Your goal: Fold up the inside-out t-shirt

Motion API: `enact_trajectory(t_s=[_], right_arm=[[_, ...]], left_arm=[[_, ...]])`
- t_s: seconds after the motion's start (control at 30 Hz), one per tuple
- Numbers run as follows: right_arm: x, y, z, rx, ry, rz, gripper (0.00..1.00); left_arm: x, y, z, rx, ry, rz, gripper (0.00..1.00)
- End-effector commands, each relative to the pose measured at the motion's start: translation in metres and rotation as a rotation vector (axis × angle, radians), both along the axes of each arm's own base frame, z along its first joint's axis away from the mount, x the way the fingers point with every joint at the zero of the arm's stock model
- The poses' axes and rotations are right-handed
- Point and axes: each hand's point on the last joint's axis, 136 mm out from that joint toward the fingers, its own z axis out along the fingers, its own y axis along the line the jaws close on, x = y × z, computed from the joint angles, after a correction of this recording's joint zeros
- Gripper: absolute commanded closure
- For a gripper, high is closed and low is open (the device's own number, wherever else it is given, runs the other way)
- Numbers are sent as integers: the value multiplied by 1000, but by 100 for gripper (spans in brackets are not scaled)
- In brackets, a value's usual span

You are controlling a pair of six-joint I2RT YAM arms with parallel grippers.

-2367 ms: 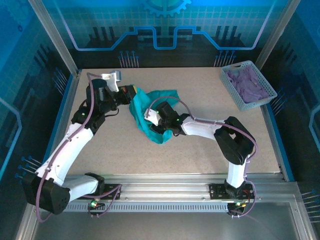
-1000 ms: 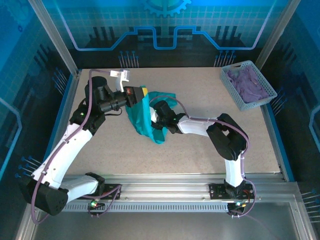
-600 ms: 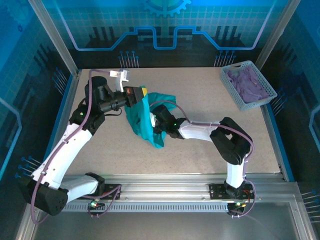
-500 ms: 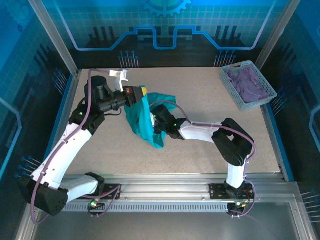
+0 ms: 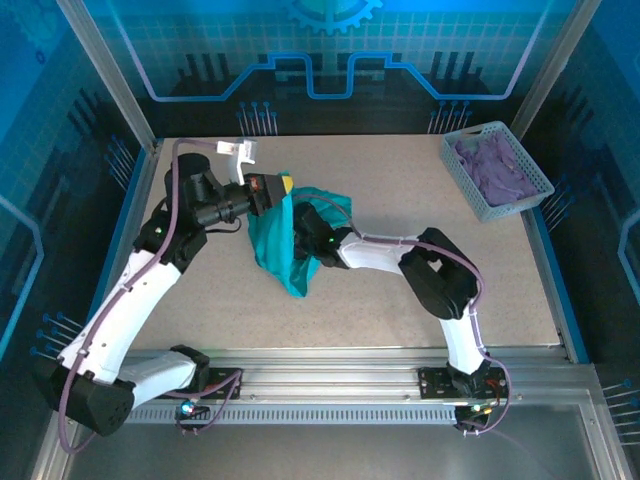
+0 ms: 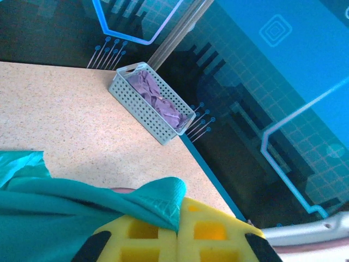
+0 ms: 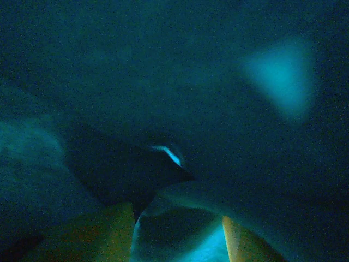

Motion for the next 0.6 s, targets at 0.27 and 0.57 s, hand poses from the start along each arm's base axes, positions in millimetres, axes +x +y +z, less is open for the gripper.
enact_trajectory(t_s=[0.27, 0.57], right_arm=[[45, -48, -1, -7, 61, -306, 51], [33, -20, -25, -73, 165, -181, 44]], left_arm=[[-29, -3, 25, -45, -70, -65, 100], [-32, -19, 38, -86, -98, -139, 100]])
